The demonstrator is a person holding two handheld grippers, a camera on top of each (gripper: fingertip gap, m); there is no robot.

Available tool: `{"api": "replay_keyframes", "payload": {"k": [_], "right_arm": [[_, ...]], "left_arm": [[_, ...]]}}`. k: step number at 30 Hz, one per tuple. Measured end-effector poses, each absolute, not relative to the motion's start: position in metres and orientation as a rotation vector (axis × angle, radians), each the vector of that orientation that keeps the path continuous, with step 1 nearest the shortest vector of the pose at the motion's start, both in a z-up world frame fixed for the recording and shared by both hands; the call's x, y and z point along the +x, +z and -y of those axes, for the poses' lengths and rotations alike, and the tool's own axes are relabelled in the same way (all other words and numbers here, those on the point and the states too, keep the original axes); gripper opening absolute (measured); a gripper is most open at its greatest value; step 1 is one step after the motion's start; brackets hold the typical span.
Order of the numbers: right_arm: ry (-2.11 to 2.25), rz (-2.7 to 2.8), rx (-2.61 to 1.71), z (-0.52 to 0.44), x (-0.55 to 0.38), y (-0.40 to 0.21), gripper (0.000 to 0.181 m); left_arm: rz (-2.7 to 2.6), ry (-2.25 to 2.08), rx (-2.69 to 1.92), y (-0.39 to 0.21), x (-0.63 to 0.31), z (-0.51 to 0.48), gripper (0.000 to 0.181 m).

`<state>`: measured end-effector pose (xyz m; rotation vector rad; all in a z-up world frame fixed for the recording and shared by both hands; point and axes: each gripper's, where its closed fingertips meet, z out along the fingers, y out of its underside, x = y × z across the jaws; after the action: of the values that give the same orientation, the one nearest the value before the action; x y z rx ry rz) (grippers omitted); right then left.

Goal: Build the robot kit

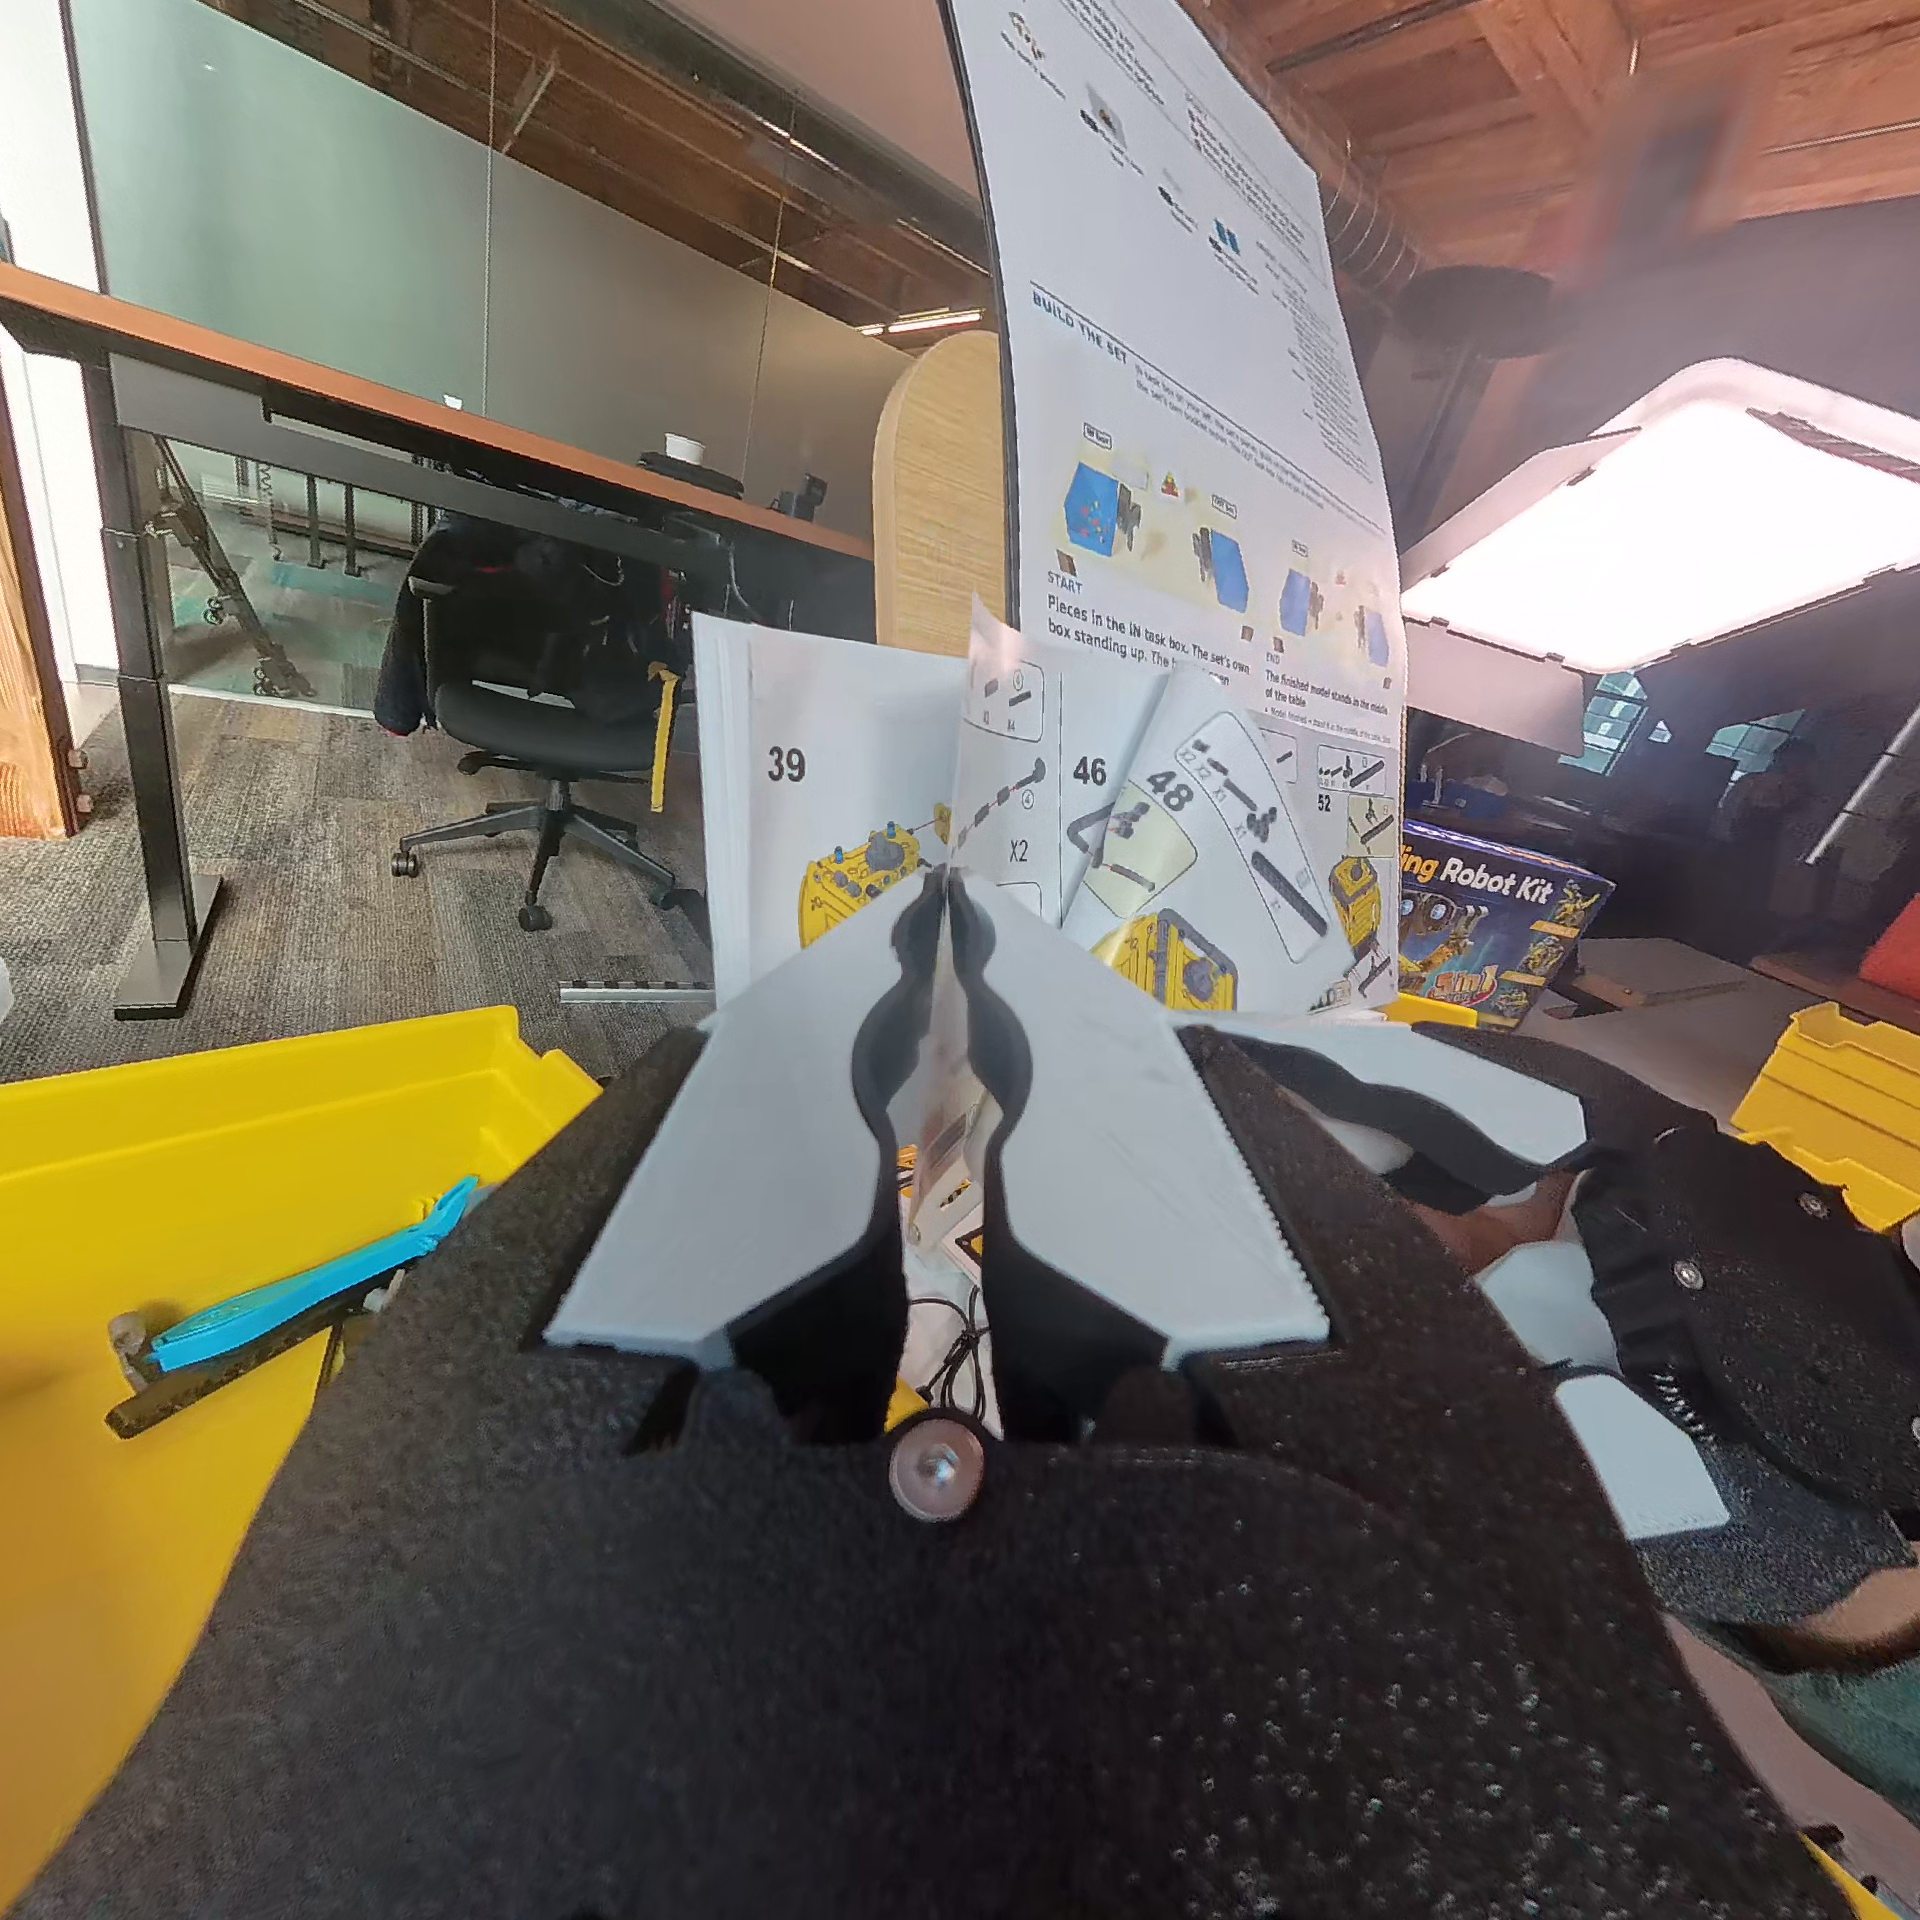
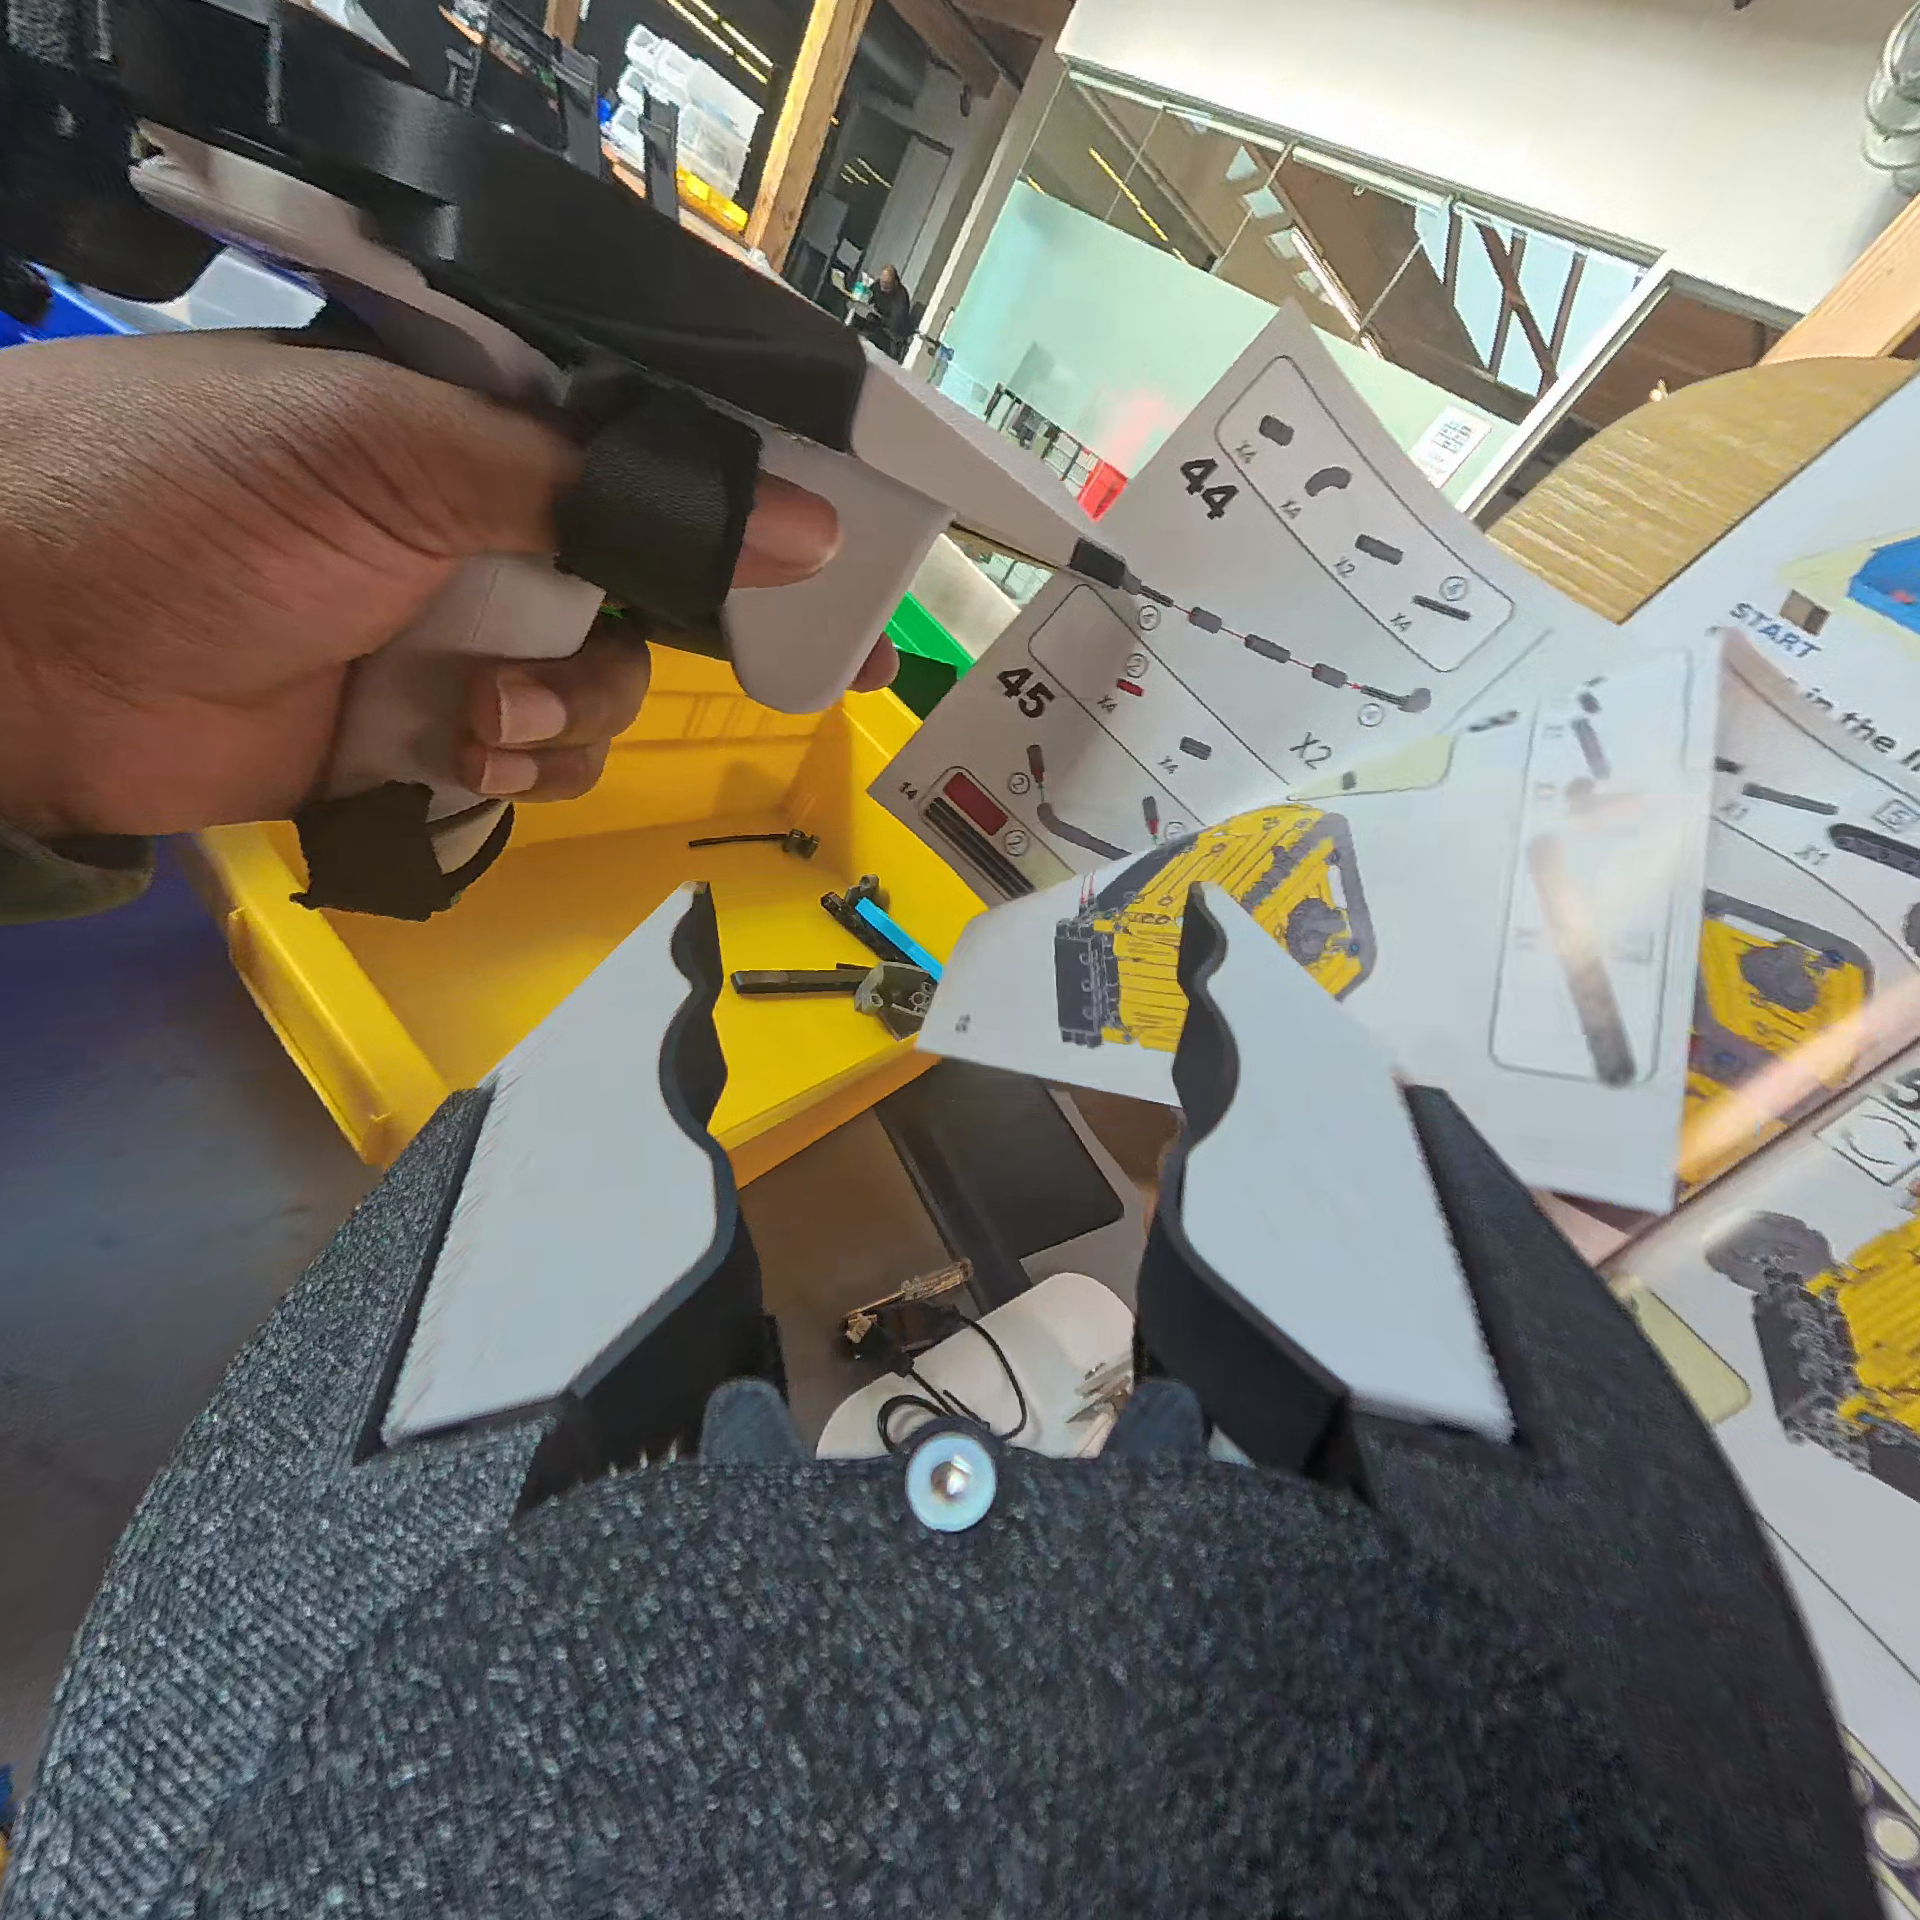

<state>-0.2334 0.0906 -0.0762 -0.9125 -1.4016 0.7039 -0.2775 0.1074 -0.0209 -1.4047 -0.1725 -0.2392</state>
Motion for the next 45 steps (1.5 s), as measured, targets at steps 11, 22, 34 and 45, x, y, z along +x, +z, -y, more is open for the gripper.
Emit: {"api": "replay_keyframes", "payload": {"k": [11, 22, 34, 45], "right_arm": [[0.918, 1.484, -0.450, 0.001, -0.160, -0.057, 0.050], [0.901, 0.822, -1.189, -0.191, -0.136, -0.044, 0.052], [0.915, 0.988, -1.240, -0.166, -0.190, -0.062, 0.054], [0.868, 1.071, -1.226, -0.160, -0.189, -0.062, 0.055]], "left_arm": [[0.162, -0.256, -1.413, -0.023, -0.274, -0.108, 0.000], [0.098, -0.364, -1.379, -0.019, -0.256, -0.110, 0.002], [-0.196, -0.826, -1.179, 0.015, -0.203, -0.076, 0.061], [-0.159, -0.401, -1.476, -0.017, -0.222, -0.097, 0.004]]}}
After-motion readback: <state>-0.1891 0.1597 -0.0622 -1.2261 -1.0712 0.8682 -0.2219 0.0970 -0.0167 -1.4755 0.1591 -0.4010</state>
